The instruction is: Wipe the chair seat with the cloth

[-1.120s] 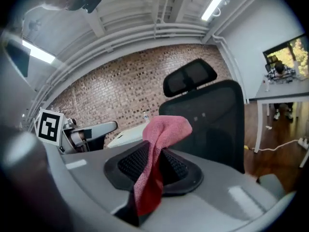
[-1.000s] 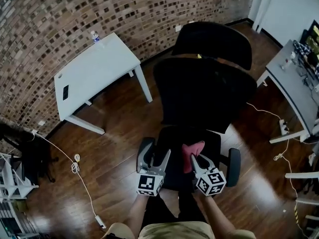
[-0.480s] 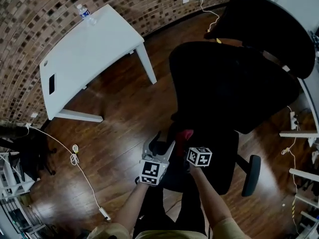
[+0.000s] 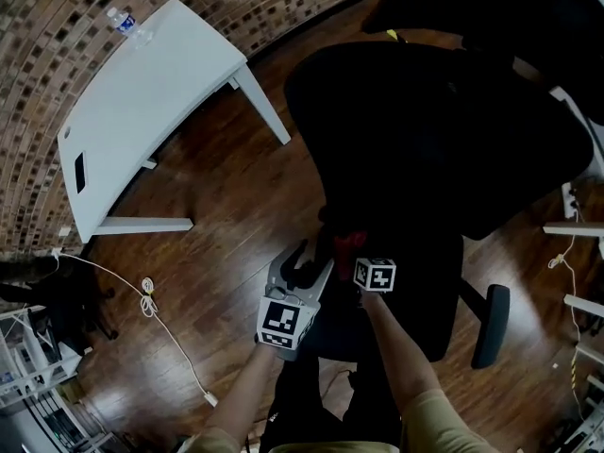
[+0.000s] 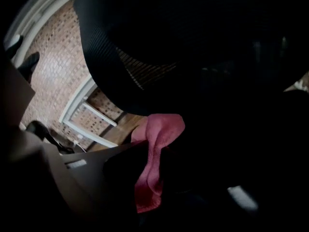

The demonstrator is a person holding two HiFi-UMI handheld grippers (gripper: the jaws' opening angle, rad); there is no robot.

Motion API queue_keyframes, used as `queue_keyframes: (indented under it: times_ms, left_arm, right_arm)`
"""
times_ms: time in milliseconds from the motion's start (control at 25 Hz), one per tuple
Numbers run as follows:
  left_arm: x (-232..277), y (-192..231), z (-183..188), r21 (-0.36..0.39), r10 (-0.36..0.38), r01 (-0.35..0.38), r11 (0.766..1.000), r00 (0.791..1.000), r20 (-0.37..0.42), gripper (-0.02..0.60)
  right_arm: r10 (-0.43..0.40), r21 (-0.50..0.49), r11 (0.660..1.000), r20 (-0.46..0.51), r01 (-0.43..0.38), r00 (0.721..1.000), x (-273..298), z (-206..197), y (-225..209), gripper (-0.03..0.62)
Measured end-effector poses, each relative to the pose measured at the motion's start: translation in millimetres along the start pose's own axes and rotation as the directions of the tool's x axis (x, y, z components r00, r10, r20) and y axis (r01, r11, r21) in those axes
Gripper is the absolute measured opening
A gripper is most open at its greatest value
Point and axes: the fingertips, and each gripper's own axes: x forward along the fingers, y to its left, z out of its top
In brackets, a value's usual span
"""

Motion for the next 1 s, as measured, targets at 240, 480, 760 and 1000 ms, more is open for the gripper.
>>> queue_keyframes:
  times_ms: [240, 480, 760, 1000]
  left_arm:
    - [20, -54, -1, 0.009, -0.052, 0.052, 0.999, 0.999, 0.004, 0.21]
    - [34, -101, -5, -0.007, -0.11, 0.11, 0.994, 0.994, 0.007, 0.212]
    - [16, -88, 3, -0.012, -0.076, 0.076, 0.997, 0.997, 0.002, 0.216]
    - [-25, -50, 9, 0.019, -0.021, 0.021, 1.0, 1.0, -0.008, 0.216]
  right_arm:
    - [-0.358, -0.05, 0.932, 0.019, 0.358, 0.934, -95, 1, -182, 0.077]
    - [-0.51, -0.039, 0.86, -0.003, 0.51, 0.86, -167, 27, -273, 0.077]
    - [-0.136, -0.102, 0.986, 0.002, 0.135, 0.991, -94, 13, -118, 0.078]
    - [0.184, -0.054, 0.981, -0.009, -0.184, 0.983, -16, -16, 71, 0.078]
